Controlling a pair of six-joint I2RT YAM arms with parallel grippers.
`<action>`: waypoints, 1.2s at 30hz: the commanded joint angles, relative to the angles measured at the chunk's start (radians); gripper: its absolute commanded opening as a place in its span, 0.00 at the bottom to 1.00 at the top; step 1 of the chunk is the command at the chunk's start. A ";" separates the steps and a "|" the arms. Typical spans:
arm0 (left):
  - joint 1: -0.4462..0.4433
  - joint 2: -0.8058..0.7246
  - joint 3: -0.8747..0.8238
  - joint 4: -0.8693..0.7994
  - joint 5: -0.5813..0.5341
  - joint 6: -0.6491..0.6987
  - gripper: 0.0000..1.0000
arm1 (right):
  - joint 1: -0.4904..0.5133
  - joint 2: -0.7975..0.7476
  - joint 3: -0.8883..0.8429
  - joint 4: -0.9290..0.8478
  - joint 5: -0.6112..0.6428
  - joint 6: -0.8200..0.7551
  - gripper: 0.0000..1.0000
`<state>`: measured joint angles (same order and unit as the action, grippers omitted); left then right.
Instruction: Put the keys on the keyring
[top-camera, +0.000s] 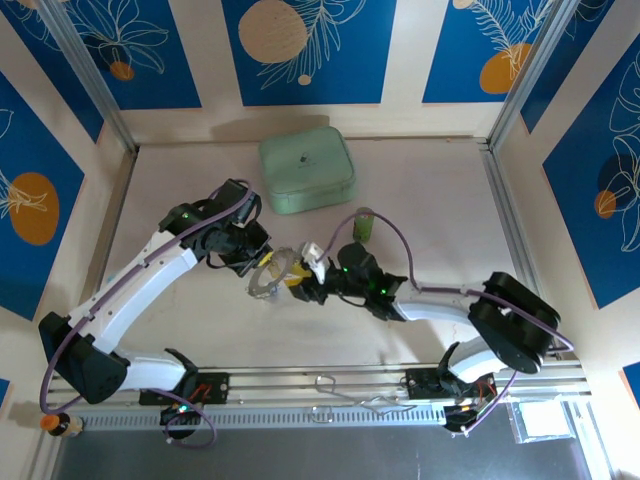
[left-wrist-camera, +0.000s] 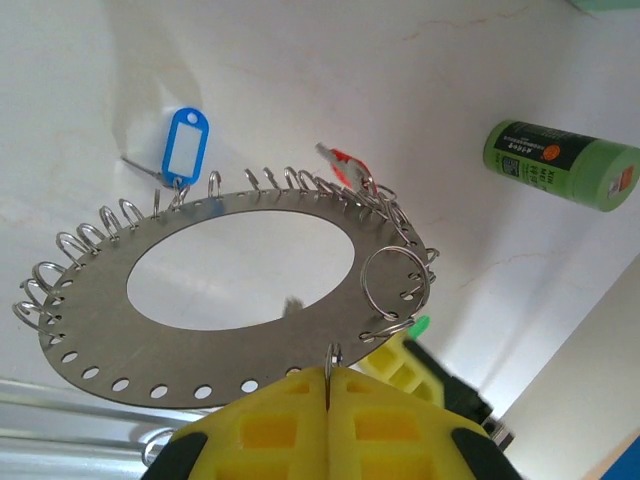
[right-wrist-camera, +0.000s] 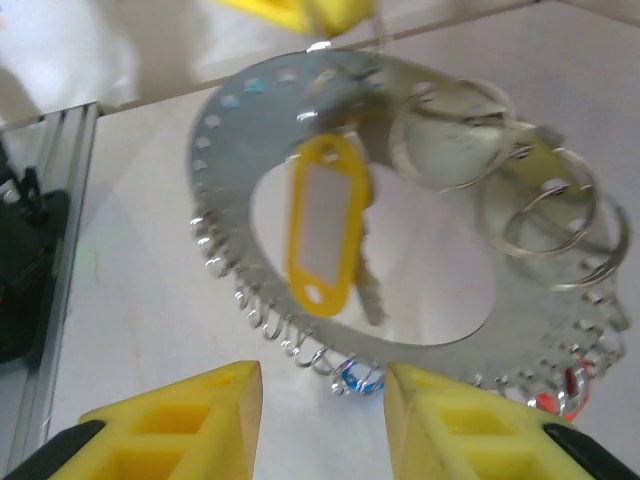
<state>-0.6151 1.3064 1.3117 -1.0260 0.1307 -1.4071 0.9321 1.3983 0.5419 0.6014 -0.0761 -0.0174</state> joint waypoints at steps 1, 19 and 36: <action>0.008 -0.010 -0.019 -0.004 0.053 -0.127 0.00 | 0.041 -0.051 -0.005 0.102 0.044 -0.147 0.38; 0.008 -0.006 -0.020 0.004 0.085 -0.136 0.00 | 0.076 0.089 0.150 0.166 0.206 -0.176 0.31; 0.008 0.004 -0.003 0.007 0.085 -0.130 0.00 | 0.106 0.154 0.163 0.247 0.316 -0.299 0.11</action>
<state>-0.6086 1.3067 1.2911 -1.0138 0.1745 -1.4502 1.0306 1.5410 0.6735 0.7937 0.1879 -0.2836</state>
